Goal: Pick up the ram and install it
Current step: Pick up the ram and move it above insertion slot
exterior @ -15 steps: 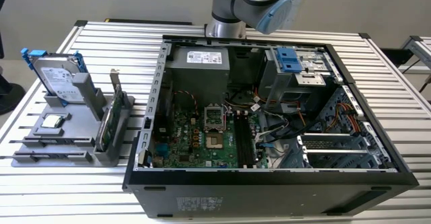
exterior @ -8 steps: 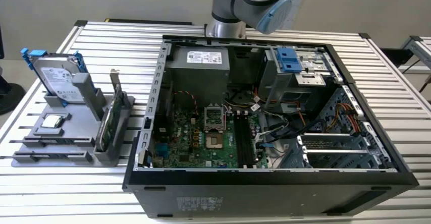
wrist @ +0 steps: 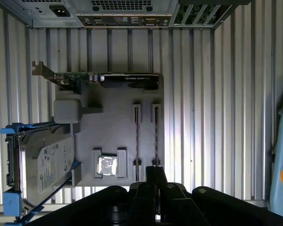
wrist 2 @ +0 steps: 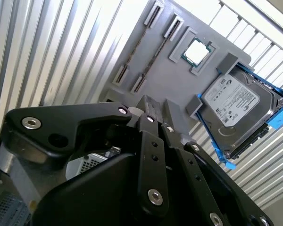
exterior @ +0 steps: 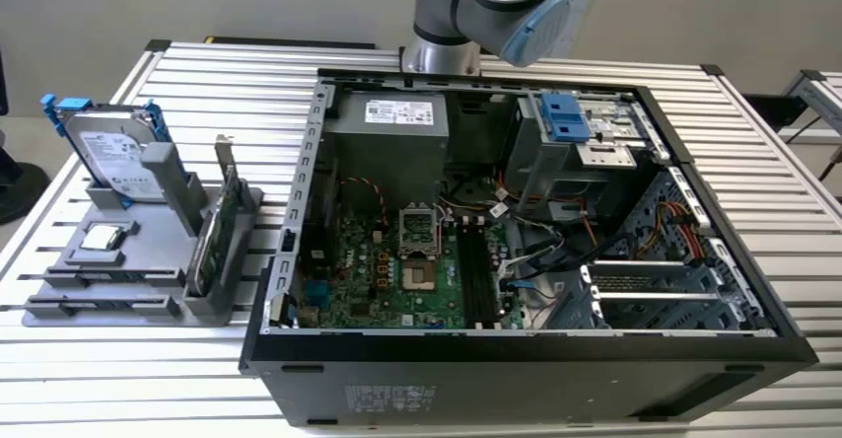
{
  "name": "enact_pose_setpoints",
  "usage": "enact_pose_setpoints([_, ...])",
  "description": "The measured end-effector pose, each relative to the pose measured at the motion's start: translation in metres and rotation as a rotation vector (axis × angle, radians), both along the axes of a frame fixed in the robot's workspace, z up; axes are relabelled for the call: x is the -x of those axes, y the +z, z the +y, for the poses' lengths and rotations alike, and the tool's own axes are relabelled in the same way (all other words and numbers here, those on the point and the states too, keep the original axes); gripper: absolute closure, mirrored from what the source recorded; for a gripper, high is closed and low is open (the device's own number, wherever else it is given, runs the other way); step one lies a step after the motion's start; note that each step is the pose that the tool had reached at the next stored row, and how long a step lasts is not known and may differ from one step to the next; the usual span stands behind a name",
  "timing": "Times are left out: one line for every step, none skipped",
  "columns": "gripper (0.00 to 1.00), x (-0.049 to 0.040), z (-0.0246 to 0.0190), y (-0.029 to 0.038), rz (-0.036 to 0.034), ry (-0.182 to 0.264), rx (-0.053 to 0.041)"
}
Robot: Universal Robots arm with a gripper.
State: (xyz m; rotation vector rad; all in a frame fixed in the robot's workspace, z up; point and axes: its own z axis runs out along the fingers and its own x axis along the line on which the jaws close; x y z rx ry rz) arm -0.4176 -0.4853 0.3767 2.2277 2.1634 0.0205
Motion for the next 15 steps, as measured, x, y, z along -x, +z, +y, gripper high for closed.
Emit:
enact_pose_setpoints([1.0, 0.0, 0.0, 0.0, 0.0, 0.0, 0.0])
enact_pose_setpoints([1.0, 0.0, 0.0, 0.0, 0.0, 0.0, -0.0002])
enact_pose_setpoints([0.0, 0.0, 0.0, 0.0, 0.0, 0.0, -0.0002])
enact_pose_setpoints([0.0, 0.0, 0.0, 0.0, 0.0, 0.0, -0.0003])
enact_pose_setpoints([0.0, 0.0, 0.0, 0.0, 0.0, 0.0, -0.0005])
enact_pose_setpoints([0.0, 0.0001, 0.0, -0.0001, -0.0001, 0.0, -0.0006])
enact_pose_setpoints([0.0, 0.0001, 0.0, 0.0, 0.0, 0.0, -0.0006])
enact_pose_setpoints([0.0, 0.0001, 0.0, -0.0001, -0.0001, 0.0, -0.0007])
enact_pose_setpoints([0.0, 0.0001, 0.0, -0.0001, -0.0001, 0.0, -0.001])
enact_pose_setpoints([0.0, 0.0001, 0.0, 0.0, 0.0, 0.0, -0.0012])
enact_pose_setpoints([0.0, 0.0001, 0.0, 0.0, 0.0, 0.0, -0.0013])
enact_pose_setpoints([0.0, 0.0001, 0.0001, 0.0, 0.0, 0.0, -0.0013])
enact_pose_setpoints([0.0, 0.0001, 0.0, 0.0, 0.0, 0.0, -0.0013])
enact_pose_setpoints([0.0, 0.0001, 0.0, 0.0, 0.0, 0.0, -0.0013])
enact_pose_setpoints([0.0, 0.0001, 0.0001, 0.0, 0.0, 0.0, -0.0013])
